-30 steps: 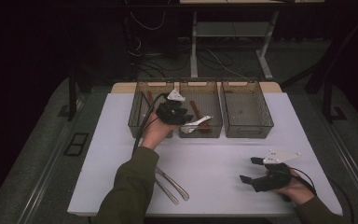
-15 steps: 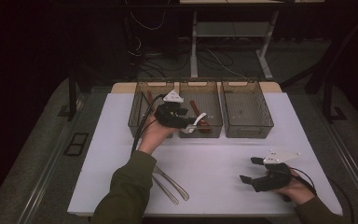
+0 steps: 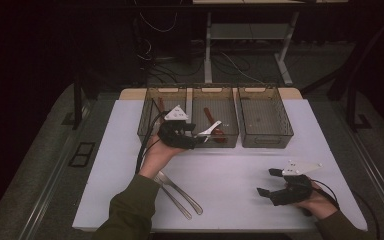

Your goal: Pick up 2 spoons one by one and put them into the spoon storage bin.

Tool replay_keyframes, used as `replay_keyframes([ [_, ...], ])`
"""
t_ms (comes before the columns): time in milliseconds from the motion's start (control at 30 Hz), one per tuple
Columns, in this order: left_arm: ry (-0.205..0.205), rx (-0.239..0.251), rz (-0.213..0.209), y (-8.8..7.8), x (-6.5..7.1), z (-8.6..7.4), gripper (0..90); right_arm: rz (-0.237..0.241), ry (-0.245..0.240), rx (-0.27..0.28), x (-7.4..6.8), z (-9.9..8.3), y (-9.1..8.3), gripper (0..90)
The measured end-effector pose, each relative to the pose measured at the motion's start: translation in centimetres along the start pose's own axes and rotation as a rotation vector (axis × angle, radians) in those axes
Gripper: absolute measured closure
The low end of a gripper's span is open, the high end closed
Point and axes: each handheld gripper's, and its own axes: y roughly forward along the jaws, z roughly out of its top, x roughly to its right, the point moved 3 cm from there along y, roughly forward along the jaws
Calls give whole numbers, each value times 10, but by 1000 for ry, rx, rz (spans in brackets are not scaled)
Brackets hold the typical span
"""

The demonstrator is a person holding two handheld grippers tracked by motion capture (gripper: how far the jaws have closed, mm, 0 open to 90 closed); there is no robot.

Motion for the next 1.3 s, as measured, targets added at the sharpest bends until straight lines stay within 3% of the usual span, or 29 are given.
replay_keyframes([
  [133,-5,13,0,-4,6,-9,327,0,0,0,0,0,0,143],
  [633,3,-12,7,-21,25,-38,261,-3,1,5,0,0,-1,143],
  [967,4,1,3,-33,31,-57,244,-3,-3,4,-1,0,0,143],
  [1200,1,-2,8,-42,35,-71,249,-3,-3,5,-1,0,0,143],
  [1300,-6,-11,12,-46,36,-78,294,-3,-4,4,-1,0,0,143],
])
